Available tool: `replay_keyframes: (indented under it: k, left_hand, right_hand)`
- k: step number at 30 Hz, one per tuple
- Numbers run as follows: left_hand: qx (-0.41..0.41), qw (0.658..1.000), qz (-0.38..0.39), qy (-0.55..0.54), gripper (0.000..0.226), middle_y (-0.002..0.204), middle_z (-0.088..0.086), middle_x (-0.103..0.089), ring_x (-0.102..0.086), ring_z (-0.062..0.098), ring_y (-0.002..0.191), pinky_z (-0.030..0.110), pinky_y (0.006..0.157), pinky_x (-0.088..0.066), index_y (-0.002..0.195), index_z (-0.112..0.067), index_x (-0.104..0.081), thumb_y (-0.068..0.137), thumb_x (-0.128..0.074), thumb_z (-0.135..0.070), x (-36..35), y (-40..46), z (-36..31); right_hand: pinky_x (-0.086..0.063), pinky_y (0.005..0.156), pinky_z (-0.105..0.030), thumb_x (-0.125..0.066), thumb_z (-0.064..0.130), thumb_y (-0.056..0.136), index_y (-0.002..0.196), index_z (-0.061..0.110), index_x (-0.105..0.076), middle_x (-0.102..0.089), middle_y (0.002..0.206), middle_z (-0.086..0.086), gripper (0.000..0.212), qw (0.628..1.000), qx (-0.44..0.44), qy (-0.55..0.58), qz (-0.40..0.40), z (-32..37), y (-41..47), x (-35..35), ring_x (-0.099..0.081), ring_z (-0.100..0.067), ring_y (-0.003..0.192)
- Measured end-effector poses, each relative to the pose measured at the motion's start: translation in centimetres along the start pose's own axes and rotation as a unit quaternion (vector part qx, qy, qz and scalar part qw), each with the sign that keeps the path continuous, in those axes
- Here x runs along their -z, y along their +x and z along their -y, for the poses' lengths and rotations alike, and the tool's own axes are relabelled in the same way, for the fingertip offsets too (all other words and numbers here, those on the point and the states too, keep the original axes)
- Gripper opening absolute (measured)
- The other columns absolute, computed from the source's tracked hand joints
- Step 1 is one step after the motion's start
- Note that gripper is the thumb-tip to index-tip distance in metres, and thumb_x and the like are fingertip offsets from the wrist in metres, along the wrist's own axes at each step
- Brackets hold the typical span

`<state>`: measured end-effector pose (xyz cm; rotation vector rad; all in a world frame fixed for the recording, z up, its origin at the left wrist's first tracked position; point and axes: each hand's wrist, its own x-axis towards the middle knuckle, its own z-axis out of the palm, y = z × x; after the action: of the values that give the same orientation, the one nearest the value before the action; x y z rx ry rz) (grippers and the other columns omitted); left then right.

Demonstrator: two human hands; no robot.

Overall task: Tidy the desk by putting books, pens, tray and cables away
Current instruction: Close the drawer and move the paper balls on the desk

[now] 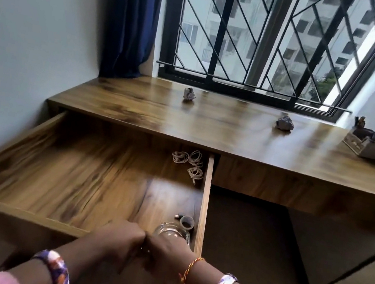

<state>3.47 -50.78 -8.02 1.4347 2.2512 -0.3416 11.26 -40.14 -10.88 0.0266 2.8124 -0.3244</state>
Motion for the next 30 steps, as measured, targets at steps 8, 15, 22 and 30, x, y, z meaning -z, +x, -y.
replay_keyframes:
  k: [8, 15, 22, 30]
  left_hand:
    - [0.000, 0.980, -0.129, 0.150, 0.038, 0.080, 0.005, -0.071, -0.069, 0.023, 0.074, 0.029, 0.057, -0.052, 0.091, -0.017, -0.068, 0.069, -0.069, -0.048, 2.3, 6.2, 4.3]
    - [0.027, 0.959, -0.257, 0.114, 0.114, 0.123, 0.018, -0.059, -0.060, 0.027, 0.109, 0.026, 0.087, -0.053, 0.132, -0.003, -0.041, 0.042, -0.083, -0.060, 8.3, 14.5, 8.7]
    - [0.088, 0.979, -0.132, 0.125, 0.125, 0.155, 0.022, 0.009, 0.013, 0.033, 0.143, 0.038, 0.118, 0.005, 0.146, 0.001, 0.006, 0.067, -0.067, -0.062, 14.4, 23.7, 12.4]
    - [0.133, 0.954, -0.264, 0.044, 0.058, 0.128, 0.011, -0.057, -0.054, 0.025, 0.120, 0.032, 0.088, -0.049, 0.117, -0.012, -0.056, 0.072, -0.073, -0.044, 13.9, 26.4, 13.4]
  right_hand:
    - [-0.034, 0.068, -0.037, -0.055, 0.030, 0.087, 0.121, 0.016, -0.047, -0.059, 0.112, -0.017, 0.038, 0.995, -0.019, 0.027, -0.097, -5.9, 5.2, 3.2, -0.056, -0.035, 0.104]
    - [-0.029, 0.107, -0.044, -0.062, 0.031, 0.085, 0.148, 0.019, -0.010, -0.017, 0.153, -0.012, 0.083, 0.983, -0.066, -0.012, -0.173, -11.8, 11.1, 6.9, -0.021, -0.031, 0.139]
    - [0.012, 0.114, -0.046, -0.061, 0.048, 0.080, 0.147, 0.013, 0.014, 0.023, 0.155, -0.007, 0.107, 0.980, -0.113, 0.015, -0.163, -17.7, 17.5, 10.3, 0.021, -0.026, 0.143]
    - [-0.051, 0.060, -0.026, -0.081, 0.035, 0.050, 0.084, 0.014, -0.070, -0.069, 0.083, -0.006, 0.041, 0.938, -0.054, -0.121, -0.320, -21.2, 22.1, 10.5, -0.065, -0.022, 0.071]
